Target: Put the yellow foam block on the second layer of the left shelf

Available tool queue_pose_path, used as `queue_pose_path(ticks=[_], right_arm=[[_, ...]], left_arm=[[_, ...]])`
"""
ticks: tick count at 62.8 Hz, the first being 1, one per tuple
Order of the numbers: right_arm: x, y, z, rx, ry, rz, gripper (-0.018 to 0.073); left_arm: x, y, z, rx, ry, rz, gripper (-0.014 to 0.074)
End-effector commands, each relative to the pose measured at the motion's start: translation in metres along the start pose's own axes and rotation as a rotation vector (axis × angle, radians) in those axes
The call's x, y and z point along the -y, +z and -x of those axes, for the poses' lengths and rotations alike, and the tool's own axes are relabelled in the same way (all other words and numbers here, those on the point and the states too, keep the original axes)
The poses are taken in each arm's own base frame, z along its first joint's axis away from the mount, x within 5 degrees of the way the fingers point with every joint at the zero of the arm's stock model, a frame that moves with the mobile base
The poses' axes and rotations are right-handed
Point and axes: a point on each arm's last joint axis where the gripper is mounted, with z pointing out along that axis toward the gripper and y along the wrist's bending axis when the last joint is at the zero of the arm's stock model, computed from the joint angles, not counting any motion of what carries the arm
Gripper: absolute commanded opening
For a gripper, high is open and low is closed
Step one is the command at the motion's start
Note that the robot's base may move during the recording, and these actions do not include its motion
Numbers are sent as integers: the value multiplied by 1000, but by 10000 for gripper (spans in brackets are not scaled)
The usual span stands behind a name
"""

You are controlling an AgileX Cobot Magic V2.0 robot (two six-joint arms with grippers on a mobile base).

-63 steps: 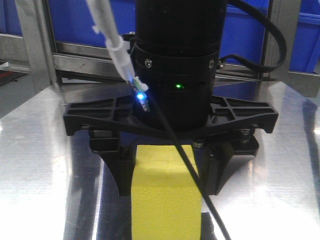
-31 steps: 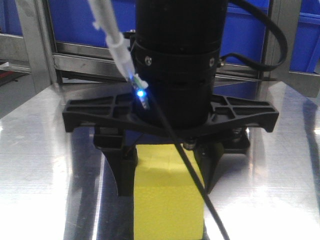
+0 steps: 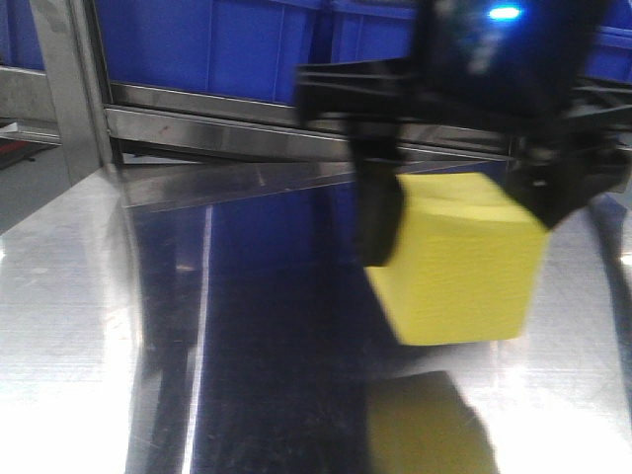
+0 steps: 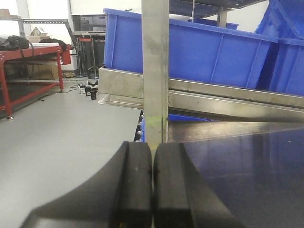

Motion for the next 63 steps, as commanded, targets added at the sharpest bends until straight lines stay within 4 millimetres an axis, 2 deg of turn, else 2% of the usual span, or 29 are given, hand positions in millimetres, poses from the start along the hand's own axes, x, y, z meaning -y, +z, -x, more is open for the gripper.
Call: queue_pose_path(ticks=[1, 18, 25, 32, 47, 63], right_arm=[[21, -25, 3, 106, -44, 58, 504], [104, -43, -21, 232, 60, -1, 504], [132, -53, -35, 298, 74, -43, 504], [151, -62, -48, 393, 38, -78, 504], [170, -77, -70, 627, 61, -154, 504], [168, -91, -91, 1004, 28, -148, 504]], left_arm=[[0, -1, -1, 72, -9, -9, 124], [0, -1, -1, 72, -9, -9, 124], [0, -1, -1, 72, -9, -9, 124], [0, -1, -1, 72, -9, -9, 124], [0, -1, -1, 72, -9, -9, 124], [0, -1, -1, 72, -9, -9, 124]])
